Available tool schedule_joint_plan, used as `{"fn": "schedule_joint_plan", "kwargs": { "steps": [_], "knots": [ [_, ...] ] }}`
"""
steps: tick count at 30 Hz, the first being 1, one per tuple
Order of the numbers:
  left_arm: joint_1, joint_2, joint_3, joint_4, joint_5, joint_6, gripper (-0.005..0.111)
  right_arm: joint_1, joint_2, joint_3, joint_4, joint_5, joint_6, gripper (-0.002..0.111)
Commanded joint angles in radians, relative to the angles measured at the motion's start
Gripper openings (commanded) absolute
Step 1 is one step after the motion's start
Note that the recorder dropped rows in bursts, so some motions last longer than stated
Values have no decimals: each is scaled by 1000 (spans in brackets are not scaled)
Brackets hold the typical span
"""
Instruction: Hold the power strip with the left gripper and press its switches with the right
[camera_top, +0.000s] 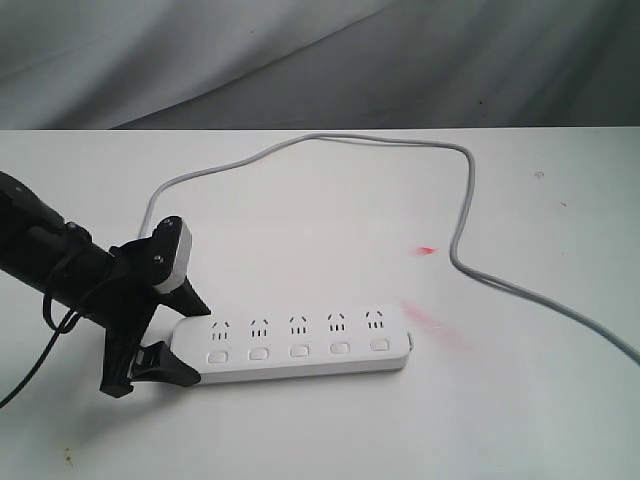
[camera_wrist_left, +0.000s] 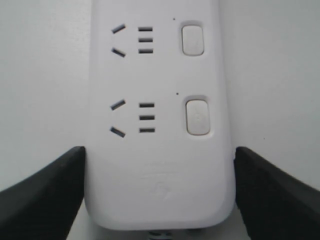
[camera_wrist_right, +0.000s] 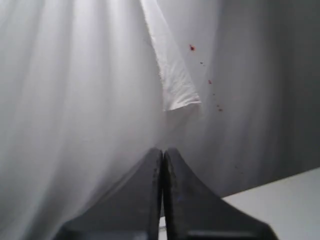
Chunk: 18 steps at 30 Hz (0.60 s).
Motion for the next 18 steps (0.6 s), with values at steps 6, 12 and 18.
{"fn": "schedule_joint_plan", "kwargs": {
  "steps": [6, 12, 18],
  "knots": [
    [-3, -1, -5, -2, 0, 5, 42, -37, -118, 223, -511, 15, 385, 0],
    [-3, -1, -5, -2, 0, 5, 42, -37, -195, 355, -587, 11, 455, 0],
    [-3, -1, -5, -2, 0, 5, 42, -37, -359, 557, -669, 0, 463, 0]
  ]
}}
